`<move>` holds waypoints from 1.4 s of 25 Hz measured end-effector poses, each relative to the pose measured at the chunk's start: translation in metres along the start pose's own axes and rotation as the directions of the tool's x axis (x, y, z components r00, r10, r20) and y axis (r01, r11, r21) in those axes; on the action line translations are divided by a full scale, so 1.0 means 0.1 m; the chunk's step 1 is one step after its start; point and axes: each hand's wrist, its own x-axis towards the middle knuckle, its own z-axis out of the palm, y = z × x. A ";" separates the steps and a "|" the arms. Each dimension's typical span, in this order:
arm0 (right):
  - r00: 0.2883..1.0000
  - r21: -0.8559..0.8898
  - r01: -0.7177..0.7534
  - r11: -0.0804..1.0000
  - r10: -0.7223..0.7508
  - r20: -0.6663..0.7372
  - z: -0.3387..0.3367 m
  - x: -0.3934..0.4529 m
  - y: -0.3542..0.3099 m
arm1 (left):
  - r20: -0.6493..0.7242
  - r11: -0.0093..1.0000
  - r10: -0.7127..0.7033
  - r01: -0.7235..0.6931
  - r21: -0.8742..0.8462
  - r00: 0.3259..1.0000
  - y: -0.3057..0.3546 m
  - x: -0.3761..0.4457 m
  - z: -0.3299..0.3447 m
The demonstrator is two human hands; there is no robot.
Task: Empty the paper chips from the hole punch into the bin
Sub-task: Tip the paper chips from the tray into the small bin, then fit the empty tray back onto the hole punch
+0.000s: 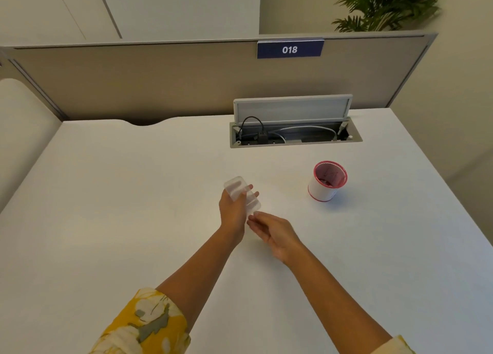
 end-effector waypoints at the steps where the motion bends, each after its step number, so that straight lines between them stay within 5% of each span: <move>1: 0.999 0.000 0.012 1.000 -0.012 -0.032 -0.06 0.02 -0.04 | -0.003 1.000 0.003 -0.003 -0.016 1.000 0.03 0.01 -0.06; 4: 0.969 -0.154 0.113 0.982 -0.143 -0.202 -0.34 0.11 -0.17 | 0.005 1.000 -0.001 0.001 -0.016 1.000 0.10 0.03 -0.27; 6: 0.904 -0.498 0.119 0.859 -0.301 -0.302 -0.56 0.20 -0.19 | 0.019 1.000 -0.015 0.015 0.005 1.000 0.11 0.01 -0.39; 9: 0.900 -0.780 0.039 0.624 -0.361 -0.244 -0.75 0.26 -0.09 | 0.026 0.996 -0.075 0.074 0.039 0.997 0.05 -0.06 -0.48; 12: 0.950 -0.855 0.031 0.518 -0.281 -0.136 -0.75 0.27 0.04 | 0.021 0.984 -0.167 0.165 0.070 0.986 -0.06 -0.13 -0.48; 16: 0.915 -0.978 0.043 0.203 -0.400 -0.043 -0.66 0.30 0.22 | 0.033 0.972 -0.218 0.214 0.094 0.975 -0.19 -0.21 -0.44; 18: 0.898 -0.989 0.050 0.136 -0.441 -0.015 -0.62 0.31 0.25 | 0.032 0.969 -0.234 0.230 0.092 0.972 -0.22 -0.24 -0.45; 21: 0.917 -0.976 0.083 0.200 -0.398 -0.004 -0.61 0.35 0.23 | 0.029 0.961 -0.266 0.263 0.083 0.964 -0.23 -0.26 -0.48; 26: 0.991 -0.678 0.050 0.733 -0.119 -0.055 -0.53 0.30 0.10 | 0.033 0.958 -0.282 0.279 0.069 0.959 -0.23 -0.28 -0.56; 28: 0.998 -0.537 0.055 0.842 -0.068 -0.005 -0.49 0.26 0.11 | 0.031 0.954 -0.292 0.289 0.076 0.956 -0.22 -0.29 -0.57; 35: 0.991 -0.579 0.124 0.806 -0.131 0.030 -0.04 0.09 0.01 | 0.090 0.951 -0.308 0.309 0.004 0.947 -0.15 -0.34 -0.51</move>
